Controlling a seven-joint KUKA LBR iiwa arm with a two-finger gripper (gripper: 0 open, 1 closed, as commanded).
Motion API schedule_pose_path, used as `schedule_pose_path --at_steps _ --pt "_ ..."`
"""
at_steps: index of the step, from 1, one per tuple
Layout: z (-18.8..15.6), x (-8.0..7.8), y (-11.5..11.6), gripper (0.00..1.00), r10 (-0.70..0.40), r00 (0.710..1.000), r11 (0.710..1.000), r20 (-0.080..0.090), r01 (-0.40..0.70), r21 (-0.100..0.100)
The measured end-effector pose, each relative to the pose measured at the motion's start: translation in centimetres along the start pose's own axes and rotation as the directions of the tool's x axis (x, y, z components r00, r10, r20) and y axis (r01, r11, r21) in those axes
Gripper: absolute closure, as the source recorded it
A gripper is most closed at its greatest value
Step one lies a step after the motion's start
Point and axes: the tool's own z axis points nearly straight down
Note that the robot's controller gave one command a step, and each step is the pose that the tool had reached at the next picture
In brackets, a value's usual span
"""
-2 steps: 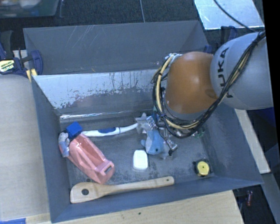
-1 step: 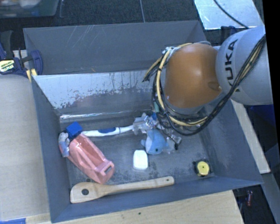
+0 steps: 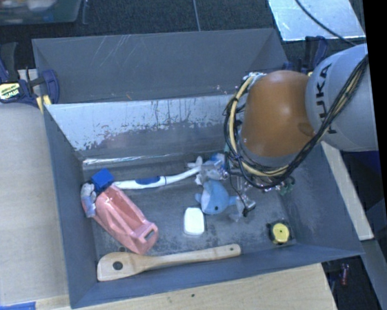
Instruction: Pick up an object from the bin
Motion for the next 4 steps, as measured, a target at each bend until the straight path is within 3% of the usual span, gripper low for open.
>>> schedule_pose_path --at_steps 1,2,4 --pt "2.6 -3.3 1.0 0.0 -0.58 0.815 0.815 0.009 0.58 0.01" --pt "2.8 -2.1 0.6 1.0 -0.183 0.983 0.983 0.006 0.183 0.003" --pt "1.4 -1.8 0.8 1.0 -0.183 0.983 0.983 -0.002 0.183 -0.003"
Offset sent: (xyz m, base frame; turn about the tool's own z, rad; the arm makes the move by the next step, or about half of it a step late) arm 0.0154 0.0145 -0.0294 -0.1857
